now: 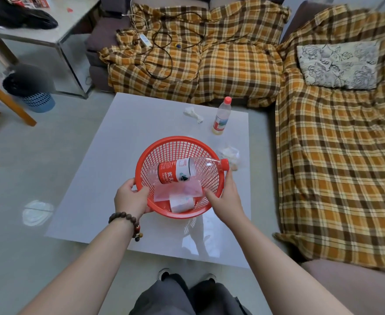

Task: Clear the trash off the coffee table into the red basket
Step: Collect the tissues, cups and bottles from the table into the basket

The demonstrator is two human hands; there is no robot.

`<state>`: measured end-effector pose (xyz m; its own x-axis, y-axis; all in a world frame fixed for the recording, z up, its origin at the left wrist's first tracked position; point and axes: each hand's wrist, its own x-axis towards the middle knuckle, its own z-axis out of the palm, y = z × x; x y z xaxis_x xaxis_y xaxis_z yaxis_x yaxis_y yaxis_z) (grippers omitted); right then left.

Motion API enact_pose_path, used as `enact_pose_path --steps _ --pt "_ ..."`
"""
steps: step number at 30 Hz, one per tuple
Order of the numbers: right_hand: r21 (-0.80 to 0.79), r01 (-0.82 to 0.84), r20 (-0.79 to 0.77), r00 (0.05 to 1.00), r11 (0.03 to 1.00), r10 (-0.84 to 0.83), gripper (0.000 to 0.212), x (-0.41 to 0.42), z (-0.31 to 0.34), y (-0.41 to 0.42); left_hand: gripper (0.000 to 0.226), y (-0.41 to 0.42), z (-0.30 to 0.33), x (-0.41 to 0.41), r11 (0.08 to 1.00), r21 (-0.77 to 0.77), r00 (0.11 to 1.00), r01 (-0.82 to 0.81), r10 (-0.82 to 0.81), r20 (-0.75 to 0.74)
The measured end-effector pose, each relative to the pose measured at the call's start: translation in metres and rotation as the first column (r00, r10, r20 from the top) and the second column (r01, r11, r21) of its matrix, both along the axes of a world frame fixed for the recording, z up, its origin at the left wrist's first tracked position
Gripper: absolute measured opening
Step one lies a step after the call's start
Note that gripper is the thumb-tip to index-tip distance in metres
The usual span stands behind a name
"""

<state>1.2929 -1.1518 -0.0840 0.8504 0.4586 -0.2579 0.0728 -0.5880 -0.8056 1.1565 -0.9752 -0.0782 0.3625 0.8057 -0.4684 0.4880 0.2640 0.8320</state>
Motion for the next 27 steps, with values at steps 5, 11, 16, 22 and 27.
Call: enact_pose_path --steps 5,11,16,22,27 --pt "-0.011 0.021 -0.015 1.0 1.0 -0.021 0.085 -0.004 -0.001 -0.015 0.009 -0.02 -0.002 0.007 0.999 0.028 1.0 0.026 -0.026 0.002" --pt "0.002 -0.049 -0.033 0.998 0.999 0.049 0.082 0.014 -0.003 -0.056 0.009 -0.064 -0.011 0.012 1.0 0.014 1.0 -0.023 0.023 -0.008" --pt "0.018 -0.127 -0.024 0.992 0.992 0.127 0.082 0.052 -0.015 -0.117 0.01 -0.131 -0.021 0.038 0.997 0.004 0.997 -0.076 0.076 0.003" --pt "-0.003 -0.267 -0.032 0.963 0.964 0.267 0.086 0.122 -0.02 -0.221 0.008 -0.245 -0.031 0.085 0.986 -0.026 0.987 -0.163 0.163 0.014" --pt "-0.037 -0.322 -0.067 0.945 0.946 0.319 0.086 0.164 -0.025 -0.267 0.005 -0.301 -0.028 0.117 0.977 -0.006 0.977 -0.215 0.215 -0.009"
